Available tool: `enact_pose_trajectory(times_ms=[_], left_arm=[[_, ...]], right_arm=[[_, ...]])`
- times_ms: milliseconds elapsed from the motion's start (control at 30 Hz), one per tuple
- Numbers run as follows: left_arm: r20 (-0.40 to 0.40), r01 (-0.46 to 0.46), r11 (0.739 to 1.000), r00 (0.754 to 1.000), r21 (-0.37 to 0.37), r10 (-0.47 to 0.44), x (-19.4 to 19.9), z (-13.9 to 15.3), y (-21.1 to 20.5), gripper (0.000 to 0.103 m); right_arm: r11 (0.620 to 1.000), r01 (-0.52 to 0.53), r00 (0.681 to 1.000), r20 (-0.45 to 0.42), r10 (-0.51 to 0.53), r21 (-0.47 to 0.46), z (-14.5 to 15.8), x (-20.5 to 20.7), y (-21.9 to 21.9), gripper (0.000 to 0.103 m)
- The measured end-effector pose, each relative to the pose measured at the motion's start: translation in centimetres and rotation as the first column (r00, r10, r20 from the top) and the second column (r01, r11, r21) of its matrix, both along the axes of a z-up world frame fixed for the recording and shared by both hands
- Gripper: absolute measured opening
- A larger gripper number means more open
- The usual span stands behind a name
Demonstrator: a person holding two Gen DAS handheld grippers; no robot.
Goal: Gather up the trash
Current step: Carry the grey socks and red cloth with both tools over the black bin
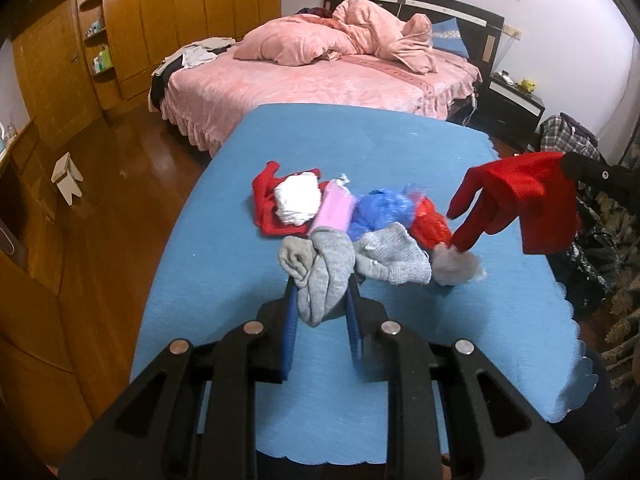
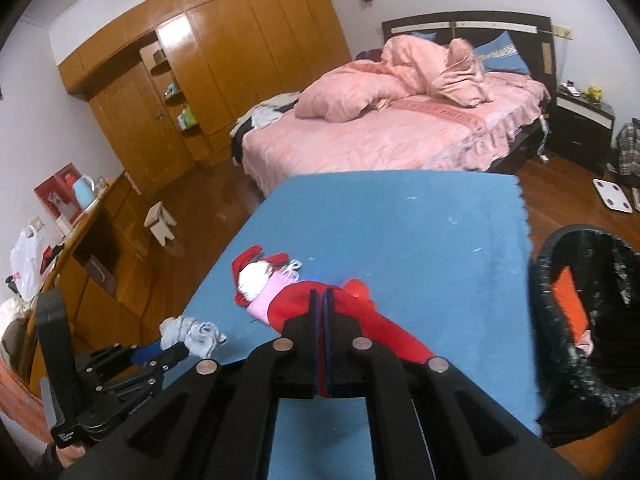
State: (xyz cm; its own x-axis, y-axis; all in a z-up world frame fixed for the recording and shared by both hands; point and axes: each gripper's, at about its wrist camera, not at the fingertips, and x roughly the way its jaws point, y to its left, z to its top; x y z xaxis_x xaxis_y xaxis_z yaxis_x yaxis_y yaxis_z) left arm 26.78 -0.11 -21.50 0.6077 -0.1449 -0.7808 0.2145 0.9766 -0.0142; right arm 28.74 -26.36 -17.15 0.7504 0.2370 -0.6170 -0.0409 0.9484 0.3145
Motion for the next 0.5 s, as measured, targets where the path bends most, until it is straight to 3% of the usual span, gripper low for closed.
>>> enact_pose_trajectory(times_ms=[500], left_arm=[[-0.009, 0.06, 0.998, 0.998, 0.008, -0.06, -1.4, 2.2, -7.3, 0.021]], right_arm=[[0.995, 0.096, 0.995, 0.013, -0.096, -0.005, 0.7, -3.7, -6.5, 0.002]])
